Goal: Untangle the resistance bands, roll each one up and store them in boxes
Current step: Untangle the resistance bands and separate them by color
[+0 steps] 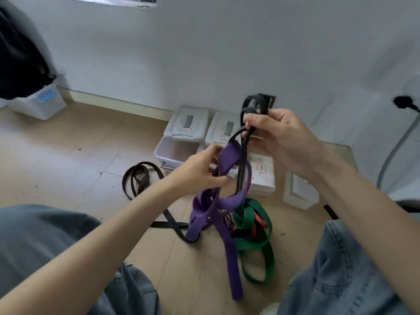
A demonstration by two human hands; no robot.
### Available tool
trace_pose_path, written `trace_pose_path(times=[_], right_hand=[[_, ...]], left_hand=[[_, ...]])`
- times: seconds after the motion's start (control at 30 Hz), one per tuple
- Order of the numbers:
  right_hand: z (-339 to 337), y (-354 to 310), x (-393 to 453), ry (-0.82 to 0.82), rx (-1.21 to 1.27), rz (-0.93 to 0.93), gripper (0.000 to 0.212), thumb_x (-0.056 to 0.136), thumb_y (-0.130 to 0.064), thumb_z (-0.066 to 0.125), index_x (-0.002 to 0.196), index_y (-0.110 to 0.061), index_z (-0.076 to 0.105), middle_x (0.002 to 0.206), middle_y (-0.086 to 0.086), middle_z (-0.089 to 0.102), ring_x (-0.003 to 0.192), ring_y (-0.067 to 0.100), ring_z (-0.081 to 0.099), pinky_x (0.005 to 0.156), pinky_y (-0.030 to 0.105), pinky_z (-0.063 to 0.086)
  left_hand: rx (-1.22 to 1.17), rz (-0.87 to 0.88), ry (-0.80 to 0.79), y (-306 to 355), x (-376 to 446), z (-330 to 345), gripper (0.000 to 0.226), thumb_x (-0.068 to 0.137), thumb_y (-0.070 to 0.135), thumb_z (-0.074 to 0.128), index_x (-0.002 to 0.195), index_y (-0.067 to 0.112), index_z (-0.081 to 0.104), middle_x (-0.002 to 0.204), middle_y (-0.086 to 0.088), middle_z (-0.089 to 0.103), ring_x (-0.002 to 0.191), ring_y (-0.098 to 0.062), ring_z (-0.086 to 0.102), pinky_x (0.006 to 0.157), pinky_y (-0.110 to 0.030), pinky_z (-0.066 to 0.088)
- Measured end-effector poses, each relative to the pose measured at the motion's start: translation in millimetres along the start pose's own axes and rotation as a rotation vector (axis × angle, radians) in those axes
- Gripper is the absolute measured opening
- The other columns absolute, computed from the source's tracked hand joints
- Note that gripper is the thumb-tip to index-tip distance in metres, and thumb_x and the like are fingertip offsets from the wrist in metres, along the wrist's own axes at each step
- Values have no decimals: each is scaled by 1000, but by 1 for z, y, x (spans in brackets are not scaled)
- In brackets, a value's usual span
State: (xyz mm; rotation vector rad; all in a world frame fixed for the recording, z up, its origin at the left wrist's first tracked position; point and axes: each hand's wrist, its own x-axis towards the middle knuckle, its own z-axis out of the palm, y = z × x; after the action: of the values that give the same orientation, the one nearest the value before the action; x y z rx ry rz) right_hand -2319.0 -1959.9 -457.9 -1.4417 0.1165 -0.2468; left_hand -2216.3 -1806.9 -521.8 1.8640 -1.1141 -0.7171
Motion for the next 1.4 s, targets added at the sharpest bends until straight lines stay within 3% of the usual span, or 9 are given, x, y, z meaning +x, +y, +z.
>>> trace_pose_path(times=[0.13,0.27,0.43,0.67,0.77,1.03,1.13,1.23,1.4], right_hand=[[-4,3,-2,65,-126,74,8,85,-13,61,78,-11,58,60,-7,61,62,10,59,75,31,56],[-10,2,5,279,-53,92,13,90,-3,55,78,-5,56,56,-3,57,51,6,56,57,22,53],[-7,-5,6,136,63,11,7,89,-6,56,85,-2,60,65,0,60,56,7,60,59,20,52],[-8,20,2,169,-404,315,15,89,-3,57,101,7,59,101,27,65,86,33,69,80,41,57],[-2,22,1,99,-444,360,21,90,-5,58,108,6,57,106,27,65,85,33,70,72,35,59],[-5,19,-1,87,-101,522,30,89,-17,62,115,-3,55,110,17,65,80,27,71,67,30,59],[-3,23,-5,86,-581,426,23,87,-21,64,104,-6,61,96,9,68,72,17,71,65,27,59],[14,19,-8,-134,-754,159,10,81,-19,70,91,-17,69,84,-2,73,75,8,69,74,25,56],[36,31,-16,-438,-710,238,34,80,-17,72,113,-20,62,102,-3,71,93,6,66,89,23,51]], left_hand=[[187,-16,210,5,0,-5,22,87,11,58,108,18,59,98,-1,66,86,-11,61,84,-27,52],[372,183,413,37,-11,-29,27,73,40,70,89,19,64,82,8,69,75,-4,65,70,-16,50],[-78,358,376,73,-20,-51,32,66,52,74,67,28,53,57,16,59,50,4,52,47,-7,39],[514,-10,140,43,-15,-39,41,71,56,61,72,16,53,71,-2,65,68,-19,62,65,-29,52],[248,-24,173,51,-12,-38,35,69,54,64,74,21,53,67,4,60,56,-7,56,49,-12,43],[-514,-177,208,47,-8,-38,29,82,26,68,91,0,58,50,6,42,47,-9,37,46,-19,34],[-792,-208,297,49,-6,-43,23,88,17,63,69,8,51,46,6,38,41,-7,32,38,-16,31],[-1004,-228,329,54,-2,-39,45,91,12,57,47,15,48,40,6,37,33,-5,30,34,-15,28],[-1333,-277,281,61,1,-40,43,92,14,52,50,14,41,43,6,32,35,-4,25,37,-12,23]])
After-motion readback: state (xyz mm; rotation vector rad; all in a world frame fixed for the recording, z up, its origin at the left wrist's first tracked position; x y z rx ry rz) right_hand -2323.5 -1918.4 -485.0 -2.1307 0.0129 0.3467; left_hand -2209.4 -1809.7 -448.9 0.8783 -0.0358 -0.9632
